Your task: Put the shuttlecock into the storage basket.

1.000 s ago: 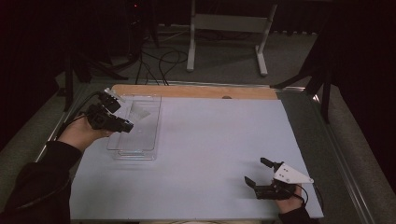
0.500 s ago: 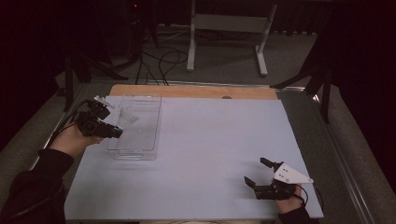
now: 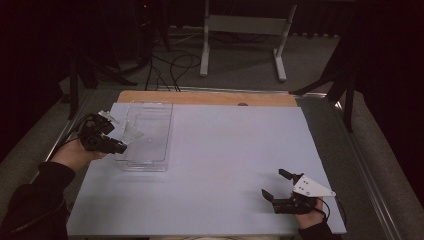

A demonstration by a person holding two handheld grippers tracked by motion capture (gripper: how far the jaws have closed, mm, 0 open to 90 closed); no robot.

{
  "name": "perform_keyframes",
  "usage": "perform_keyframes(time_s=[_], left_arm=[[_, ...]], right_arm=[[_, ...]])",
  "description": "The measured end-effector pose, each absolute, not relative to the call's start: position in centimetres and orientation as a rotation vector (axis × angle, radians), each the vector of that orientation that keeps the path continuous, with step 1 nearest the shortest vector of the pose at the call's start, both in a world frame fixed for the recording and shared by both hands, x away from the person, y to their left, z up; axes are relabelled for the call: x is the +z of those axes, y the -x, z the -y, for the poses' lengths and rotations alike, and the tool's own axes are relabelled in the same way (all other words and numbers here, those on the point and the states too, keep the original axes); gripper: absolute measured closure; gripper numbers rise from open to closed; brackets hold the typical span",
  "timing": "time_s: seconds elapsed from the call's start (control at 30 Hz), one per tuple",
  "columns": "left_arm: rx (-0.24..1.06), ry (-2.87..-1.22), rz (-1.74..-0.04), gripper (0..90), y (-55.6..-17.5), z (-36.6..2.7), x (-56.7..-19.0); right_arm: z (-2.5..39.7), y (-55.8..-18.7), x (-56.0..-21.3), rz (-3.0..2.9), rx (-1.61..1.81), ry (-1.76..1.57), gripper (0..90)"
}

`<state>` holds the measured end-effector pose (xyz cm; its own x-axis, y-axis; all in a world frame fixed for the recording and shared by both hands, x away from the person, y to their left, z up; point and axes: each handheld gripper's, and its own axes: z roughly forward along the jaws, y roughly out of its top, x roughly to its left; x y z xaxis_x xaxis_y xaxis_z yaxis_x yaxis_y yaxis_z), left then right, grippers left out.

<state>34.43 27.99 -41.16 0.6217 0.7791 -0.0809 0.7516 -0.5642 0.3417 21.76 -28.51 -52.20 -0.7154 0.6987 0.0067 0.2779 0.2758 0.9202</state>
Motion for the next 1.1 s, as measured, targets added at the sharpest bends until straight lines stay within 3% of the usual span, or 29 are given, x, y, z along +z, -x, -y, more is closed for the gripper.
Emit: perform_keyframes(time_s=[0.5, 1.1], left_arm=[[0.057, -2.541, -1.211, 66.7, -35.6, -28.2, -43.2], [0.039, -2.740, -1.148, 66.6, -36.4, -27.3, -43.8]], right_arm=[[28.6, -21.7, -52.1, -2.149, 1.433, -0.882, 8.3], [28.6, -21.7, -52.1, -2.148, 1.433, -0.881, 10.0]])
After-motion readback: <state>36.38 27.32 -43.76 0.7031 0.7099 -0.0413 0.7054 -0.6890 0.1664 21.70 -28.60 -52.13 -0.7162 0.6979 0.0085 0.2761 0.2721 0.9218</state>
